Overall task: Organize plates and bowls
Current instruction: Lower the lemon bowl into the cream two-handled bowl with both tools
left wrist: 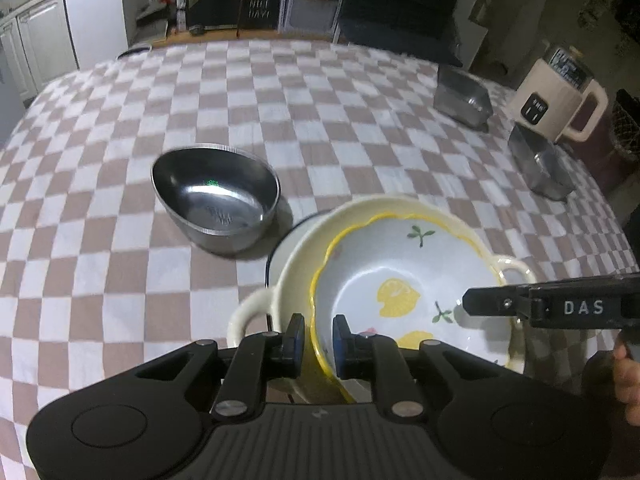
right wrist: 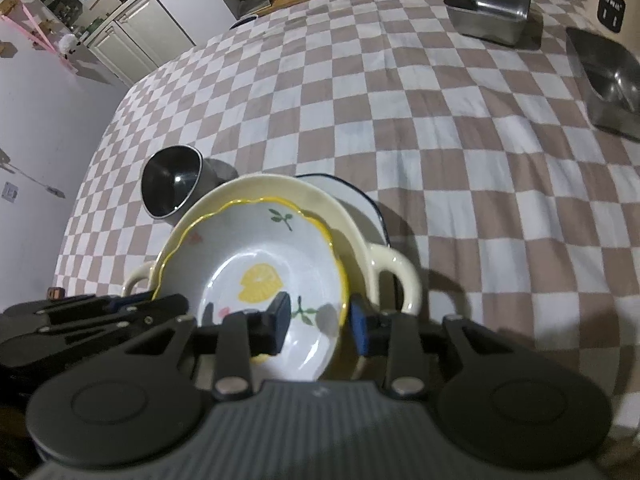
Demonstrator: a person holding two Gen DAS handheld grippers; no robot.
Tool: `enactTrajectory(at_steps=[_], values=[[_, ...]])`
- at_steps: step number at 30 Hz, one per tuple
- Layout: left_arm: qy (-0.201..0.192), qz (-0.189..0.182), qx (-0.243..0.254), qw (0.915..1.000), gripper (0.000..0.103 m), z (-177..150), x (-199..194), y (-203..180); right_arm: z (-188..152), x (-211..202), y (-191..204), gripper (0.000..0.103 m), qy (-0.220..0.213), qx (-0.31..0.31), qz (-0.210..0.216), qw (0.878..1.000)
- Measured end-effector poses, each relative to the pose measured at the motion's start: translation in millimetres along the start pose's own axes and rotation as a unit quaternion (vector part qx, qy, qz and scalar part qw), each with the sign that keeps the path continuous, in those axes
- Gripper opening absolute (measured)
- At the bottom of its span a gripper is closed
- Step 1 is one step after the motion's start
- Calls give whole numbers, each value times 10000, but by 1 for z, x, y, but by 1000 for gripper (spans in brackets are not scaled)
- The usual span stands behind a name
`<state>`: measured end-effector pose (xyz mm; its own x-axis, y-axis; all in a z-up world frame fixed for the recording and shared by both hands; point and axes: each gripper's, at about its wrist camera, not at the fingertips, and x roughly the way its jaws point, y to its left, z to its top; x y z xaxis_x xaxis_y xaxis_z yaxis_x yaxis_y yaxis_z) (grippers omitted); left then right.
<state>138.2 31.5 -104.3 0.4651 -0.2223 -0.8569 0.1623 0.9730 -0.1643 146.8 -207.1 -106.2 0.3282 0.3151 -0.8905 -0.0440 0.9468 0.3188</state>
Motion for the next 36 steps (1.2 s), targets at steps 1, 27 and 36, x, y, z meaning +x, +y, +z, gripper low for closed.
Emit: enactTrajectory(at_steps=[1, 27, 36], values=[[-9, -53, -55, 10000, 16, 1, -1, 2, 0, -1, -1, 39, -17, 1, 0, 10000], [33, -50, -84, 9999, 22, 2, -3, 4, 1, -14, 4, 38, -127, -242, -112, 9996], [21, -82, -48, 10000, 23, 3, -6, 3, 0, -30, 6, 38, -340, -434, 32, 9985]])
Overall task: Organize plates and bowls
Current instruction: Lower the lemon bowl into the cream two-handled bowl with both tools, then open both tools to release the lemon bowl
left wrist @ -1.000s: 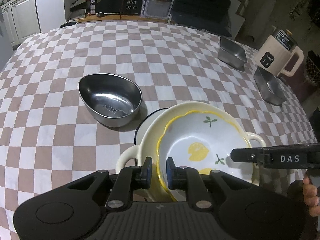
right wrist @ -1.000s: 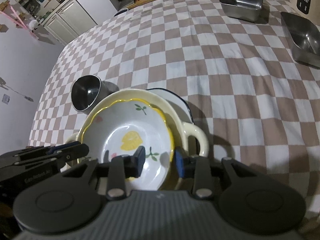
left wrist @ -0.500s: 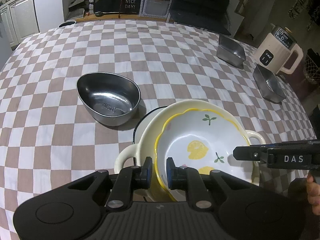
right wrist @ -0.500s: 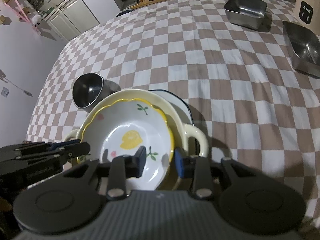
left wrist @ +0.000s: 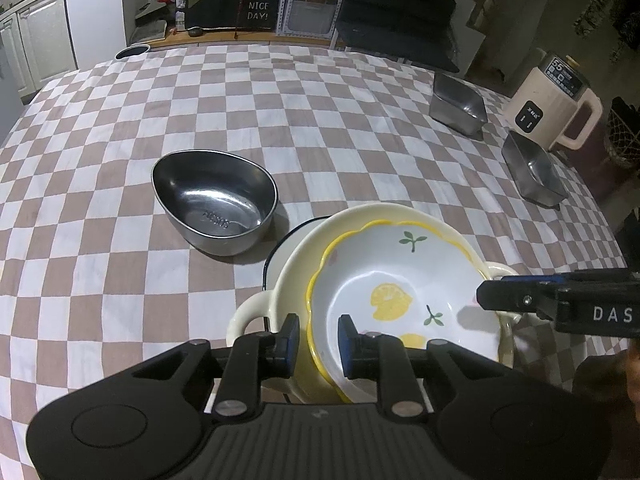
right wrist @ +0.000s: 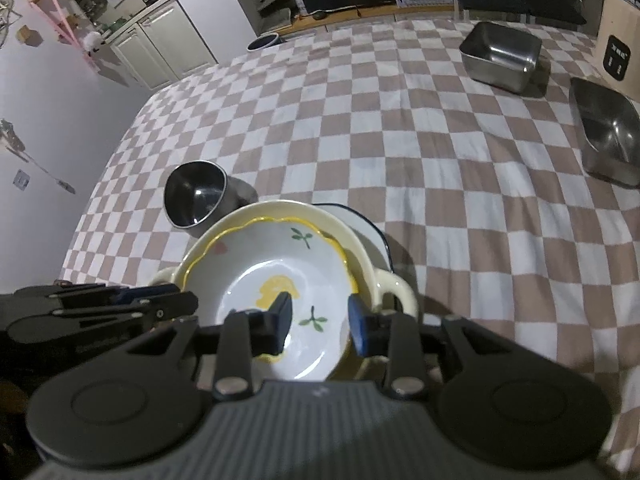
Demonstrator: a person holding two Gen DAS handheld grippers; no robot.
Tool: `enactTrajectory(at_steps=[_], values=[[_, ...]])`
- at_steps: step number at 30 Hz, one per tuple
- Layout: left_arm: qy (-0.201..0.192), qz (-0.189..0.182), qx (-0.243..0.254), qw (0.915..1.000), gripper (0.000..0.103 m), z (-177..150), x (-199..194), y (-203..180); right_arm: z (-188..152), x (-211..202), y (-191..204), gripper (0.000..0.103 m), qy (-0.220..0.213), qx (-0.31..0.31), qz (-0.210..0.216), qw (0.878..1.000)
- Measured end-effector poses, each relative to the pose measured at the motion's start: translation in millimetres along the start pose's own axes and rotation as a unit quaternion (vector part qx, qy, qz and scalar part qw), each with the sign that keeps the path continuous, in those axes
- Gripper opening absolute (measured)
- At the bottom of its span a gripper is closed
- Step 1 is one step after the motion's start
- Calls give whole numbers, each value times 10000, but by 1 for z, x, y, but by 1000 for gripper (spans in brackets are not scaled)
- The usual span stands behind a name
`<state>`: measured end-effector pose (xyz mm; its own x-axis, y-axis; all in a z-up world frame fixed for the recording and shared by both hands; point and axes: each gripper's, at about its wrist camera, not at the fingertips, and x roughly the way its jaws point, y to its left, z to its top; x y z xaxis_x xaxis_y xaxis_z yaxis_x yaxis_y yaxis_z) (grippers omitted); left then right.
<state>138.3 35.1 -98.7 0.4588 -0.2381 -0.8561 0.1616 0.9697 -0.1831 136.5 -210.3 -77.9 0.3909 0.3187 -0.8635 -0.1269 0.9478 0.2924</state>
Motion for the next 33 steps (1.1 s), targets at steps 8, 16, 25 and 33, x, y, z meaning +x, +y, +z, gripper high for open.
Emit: enactTrajectory(at_steps=[8, 16, 25, 33], values=[[-43, -8, -5, 10000, 28, 0, -6, -1, -2, -5, 3, 48, -22, -123, -60, 9999], [-196, 8, -24, 9998, 62, -1, -18, -5, -4, -21, 1, 74, -240, -287, -169, 9992], [-722, 128, 11, 9973, 103, 7, -30, -16, -3, -45, -8, 103, -792, -284, -376, 9957], [-1032, -1, 198, 9945, 103, 35, -26, -58, 4, -65, -54, 103, -1320, 549, -802, 9865]])
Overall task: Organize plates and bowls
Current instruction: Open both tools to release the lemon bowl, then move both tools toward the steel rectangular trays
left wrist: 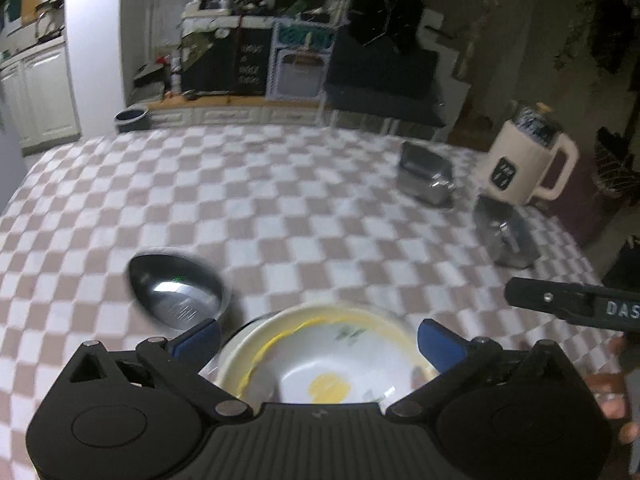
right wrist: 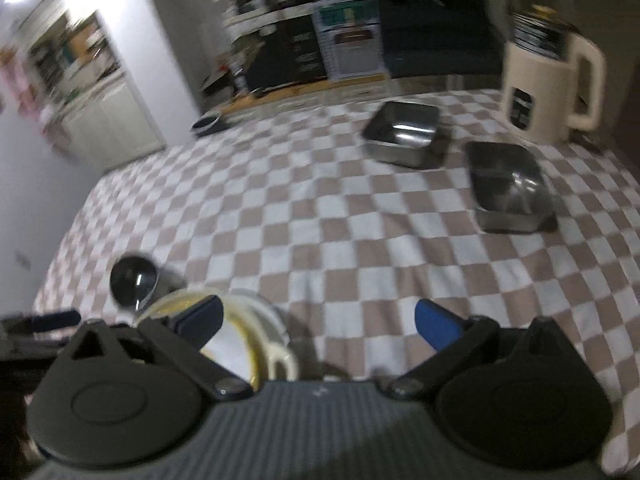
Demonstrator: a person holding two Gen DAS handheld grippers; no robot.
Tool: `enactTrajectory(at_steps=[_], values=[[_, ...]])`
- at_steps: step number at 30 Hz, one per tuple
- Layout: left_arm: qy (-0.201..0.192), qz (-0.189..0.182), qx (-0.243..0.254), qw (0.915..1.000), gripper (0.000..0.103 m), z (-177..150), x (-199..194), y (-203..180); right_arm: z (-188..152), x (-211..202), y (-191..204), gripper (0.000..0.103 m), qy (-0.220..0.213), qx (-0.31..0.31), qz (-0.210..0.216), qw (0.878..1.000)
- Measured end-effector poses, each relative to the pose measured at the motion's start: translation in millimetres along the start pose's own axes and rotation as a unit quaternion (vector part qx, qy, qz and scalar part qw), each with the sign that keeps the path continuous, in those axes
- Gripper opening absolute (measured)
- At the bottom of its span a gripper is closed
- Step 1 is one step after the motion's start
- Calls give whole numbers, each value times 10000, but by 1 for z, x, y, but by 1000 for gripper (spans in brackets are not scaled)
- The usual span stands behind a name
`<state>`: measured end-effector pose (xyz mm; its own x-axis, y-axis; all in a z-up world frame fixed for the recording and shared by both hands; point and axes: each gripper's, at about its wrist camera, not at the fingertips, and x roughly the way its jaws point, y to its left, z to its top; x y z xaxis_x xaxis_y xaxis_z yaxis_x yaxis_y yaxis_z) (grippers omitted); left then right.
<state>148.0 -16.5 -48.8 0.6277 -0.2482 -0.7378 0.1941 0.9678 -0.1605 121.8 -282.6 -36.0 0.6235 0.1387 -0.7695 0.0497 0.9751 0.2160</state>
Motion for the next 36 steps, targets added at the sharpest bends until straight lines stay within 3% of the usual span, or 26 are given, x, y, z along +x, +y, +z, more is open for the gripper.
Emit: enactTrajectory(at_steps=[7, 14, 20, 22, 24, 29, 36], values=[[19, -220, 185, 9996, 103, 27, 35, -54, 22, -7, -58, 103, -311, 1075, -367, 9930], [-134, -253, 651, 9975, 103, 51, 71, -103, 38, 1, -125, 103, -428, 2360, -599, 9690], [-204, -287, 1014, 9942, 103, 70, 107, -131, 50, 17, -164, 102, -561, 3087, -834, 9458], [-294, -302, 1029, 9938, 103, 79, 120, -137, 51, 26, -171, 98, -603, 3218, -996, 9396], [-382, -336, 969, 9940, 103, 88, 131, -140, 51, 37, -176, 84, -575, 3415, -1095, 9317], [-636, -554, 750, 9936, 103, 108, 155, -144, 44, 64, -183, 63, -268, 3814, -1110, 9173], [-747, -708, 813, 9914, 103, 119, 179, -148, 46, 86, -176, 57, -413, 4030, -1100, 9076]])
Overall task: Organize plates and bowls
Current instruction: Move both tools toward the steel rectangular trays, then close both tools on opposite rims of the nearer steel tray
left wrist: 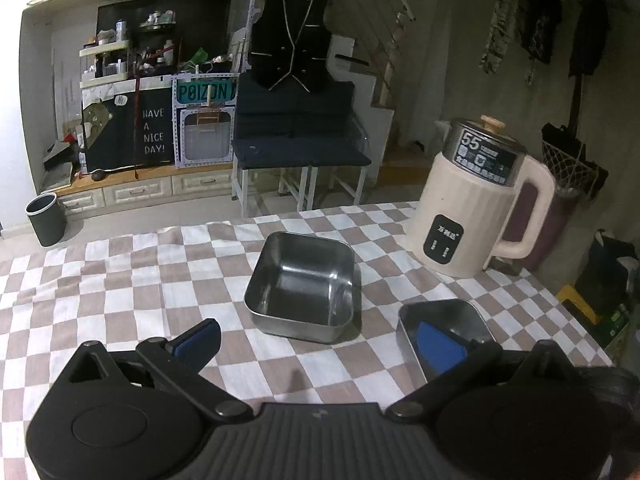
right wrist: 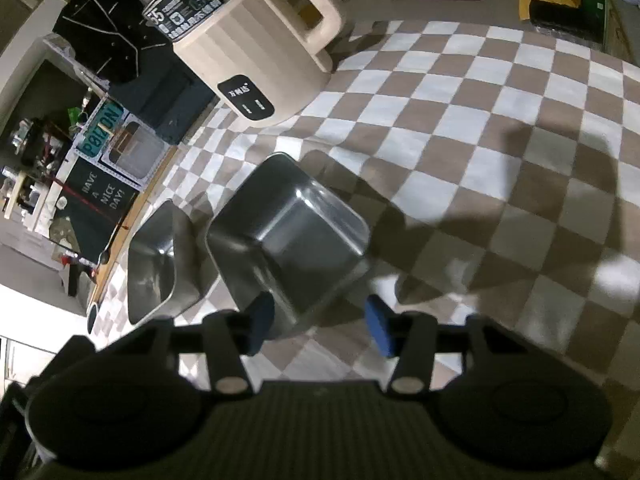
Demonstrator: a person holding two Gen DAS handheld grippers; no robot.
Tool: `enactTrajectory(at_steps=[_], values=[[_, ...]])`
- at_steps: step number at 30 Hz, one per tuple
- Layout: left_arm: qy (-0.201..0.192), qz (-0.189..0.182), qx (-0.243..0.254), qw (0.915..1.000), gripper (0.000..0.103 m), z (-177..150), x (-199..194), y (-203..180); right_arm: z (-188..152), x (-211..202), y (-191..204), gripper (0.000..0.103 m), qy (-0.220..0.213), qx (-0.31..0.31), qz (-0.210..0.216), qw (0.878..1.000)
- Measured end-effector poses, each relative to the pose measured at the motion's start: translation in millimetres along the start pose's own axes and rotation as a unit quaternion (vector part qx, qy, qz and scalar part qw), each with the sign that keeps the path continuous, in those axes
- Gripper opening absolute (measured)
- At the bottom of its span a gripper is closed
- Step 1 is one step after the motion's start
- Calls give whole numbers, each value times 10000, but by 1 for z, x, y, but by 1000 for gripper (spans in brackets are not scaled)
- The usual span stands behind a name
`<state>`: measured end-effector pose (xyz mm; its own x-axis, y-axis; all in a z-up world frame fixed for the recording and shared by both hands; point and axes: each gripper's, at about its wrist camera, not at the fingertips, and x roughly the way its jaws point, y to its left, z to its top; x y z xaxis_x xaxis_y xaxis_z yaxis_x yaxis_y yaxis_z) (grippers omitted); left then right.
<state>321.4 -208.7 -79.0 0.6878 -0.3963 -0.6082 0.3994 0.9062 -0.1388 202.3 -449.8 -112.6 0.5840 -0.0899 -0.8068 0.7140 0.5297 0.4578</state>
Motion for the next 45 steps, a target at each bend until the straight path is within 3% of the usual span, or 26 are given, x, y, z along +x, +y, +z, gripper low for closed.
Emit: enactTrajectory(at_steps=[13, 17, 24, 26, 28, 32, 35, 40, 42, 44, 45], values=[[3, -3, -319, 9995, 103, -2, 14, 20, -2, 23, 10, 45, 331, -43, -72, 9994], [-6, -64, -298, 9995, 103, -1, 15, 17, -2, 22, 9, 27, 379, -335, -44, 9987], [54, -195, -181, 9996, 103, -2, 18, 6, 9, 17, 2, 6, 335, -674, -69, 9971], [129, -246, -124, 9995, 101, -3, 22, 2, 13, 15, -2, 6, 296, -742, -79, 9968], [256, -313, -101, 9991, 92, -6, 29, -1, 16, 15, -4, 6, 262, -857, -137, 9959], [866, -496, -363, 9943, 59, -14, 49, 1, 19, 15, -4, 5, 197, -1196, -120, 9926], [1222, -518, -548, 9896, 47, -22, 62, 4, 20, 15, -3, 4, 175, -1408, -132, 9898], [1219, -600, -796, 9875, 33, -27, 68, 12, 19, 15, 1, 4, 174, -1652, -113, 9860], [1207, -693, -831, 9868, 16, -27, 68, 10, 20, 17, 2, 4, 213, -1667, -57, 9858], [1278, -793, -803, 9854, 5, -27, 66, 6, 21, 18, 3, 4, 255, -1698, -18, 9851], [1294, -775, -753, 9857, 4, -27, 65, 4, 21, 18, 3, 4, 289, -1725, 14, 9846]])
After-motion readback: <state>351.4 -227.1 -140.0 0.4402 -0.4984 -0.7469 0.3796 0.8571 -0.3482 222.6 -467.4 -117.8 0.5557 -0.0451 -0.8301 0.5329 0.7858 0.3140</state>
